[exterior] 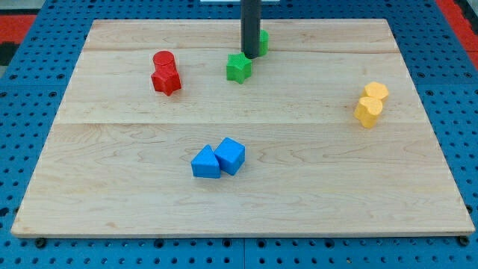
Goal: Move the green circle to the top center
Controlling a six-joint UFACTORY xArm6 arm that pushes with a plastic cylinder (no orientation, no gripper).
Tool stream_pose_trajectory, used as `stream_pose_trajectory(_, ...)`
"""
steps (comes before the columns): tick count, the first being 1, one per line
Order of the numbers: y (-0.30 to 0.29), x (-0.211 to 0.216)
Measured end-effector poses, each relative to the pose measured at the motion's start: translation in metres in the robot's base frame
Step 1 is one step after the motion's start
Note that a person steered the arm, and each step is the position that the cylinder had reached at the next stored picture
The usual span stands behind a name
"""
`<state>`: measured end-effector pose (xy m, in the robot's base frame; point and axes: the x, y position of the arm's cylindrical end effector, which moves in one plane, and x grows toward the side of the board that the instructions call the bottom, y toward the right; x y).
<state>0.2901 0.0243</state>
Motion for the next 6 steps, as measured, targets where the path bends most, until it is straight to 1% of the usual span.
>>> stream_pose_trajectory(2,0.017,-0.003)
stream_pose_trajectory(4,0.017,-0.025)
stream_pose_trajectory(5,0.047,-0.026)
stream_pose_trajectory(6,0.047,-0.03)
